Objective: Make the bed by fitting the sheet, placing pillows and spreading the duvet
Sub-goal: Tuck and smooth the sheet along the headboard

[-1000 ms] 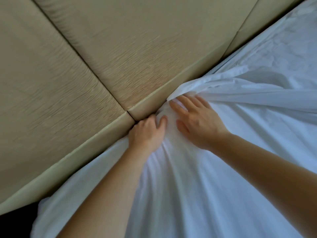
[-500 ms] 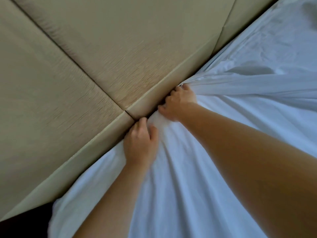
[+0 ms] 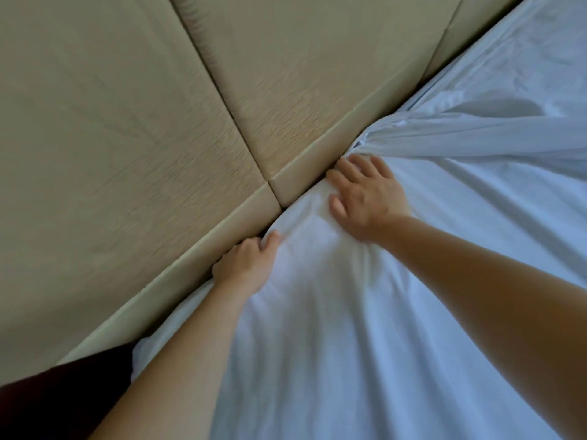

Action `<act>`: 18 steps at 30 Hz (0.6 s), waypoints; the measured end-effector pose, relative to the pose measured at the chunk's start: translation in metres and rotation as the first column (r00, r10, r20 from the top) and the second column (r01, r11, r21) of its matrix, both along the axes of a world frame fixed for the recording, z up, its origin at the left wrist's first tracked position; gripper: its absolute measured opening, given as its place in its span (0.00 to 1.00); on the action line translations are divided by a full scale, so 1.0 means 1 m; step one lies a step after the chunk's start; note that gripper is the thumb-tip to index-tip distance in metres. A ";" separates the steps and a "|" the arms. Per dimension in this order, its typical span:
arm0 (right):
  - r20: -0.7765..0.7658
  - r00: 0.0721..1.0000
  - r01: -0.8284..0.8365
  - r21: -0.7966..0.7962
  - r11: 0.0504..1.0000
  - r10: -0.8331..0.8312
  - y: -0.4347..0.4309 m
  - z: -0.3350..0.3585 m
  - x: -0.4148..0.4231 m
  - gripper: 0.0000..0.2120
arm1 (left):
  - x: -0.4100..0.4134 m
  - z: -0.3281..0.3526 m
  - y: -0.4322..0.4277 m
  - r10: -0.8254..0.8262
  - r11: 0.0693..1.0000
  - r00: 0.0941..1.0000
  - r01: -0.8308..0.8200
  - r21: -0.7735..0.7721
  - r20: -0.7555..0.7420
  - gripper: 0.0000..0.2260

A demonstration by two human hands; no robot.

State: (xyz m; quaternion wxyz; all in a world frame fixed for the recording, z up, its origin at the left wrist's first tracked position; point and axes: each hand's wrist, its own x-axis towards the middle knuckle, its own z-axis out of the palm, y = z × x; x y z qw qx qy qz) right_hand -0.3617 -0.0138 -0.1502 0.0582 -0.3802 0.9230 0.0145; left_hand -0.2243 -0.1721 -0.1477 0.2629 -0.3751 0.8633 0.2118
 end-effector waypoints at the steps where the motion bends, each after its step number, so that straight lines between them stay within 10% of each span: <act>1: -0.020 1.000 0.000 -0.002 1.000 0.000 -0.003 -0.001 -0.004 0.35 | -0.002 -0.001 -0.002 0.003 1.000 1.000 -0.004 0.031 0.008 0.28; 10: 0.008 1.000 0.020 0.127 0.992 -0.021 -0.024 -0.003 -0.025 0.30 | 0.020 -0.003 0.017 -0.067 0.969 0.927 -0.028 -0.246 -0.369 0.18; 18: 0.037 0.991 0.135 -0.215 0.967 -0.130 0.042 0.001 0.029 0.27 | 0.038 -0.008 0.057 -0.461 0.884 0.698 0.311 -0.349 -0.548 0.25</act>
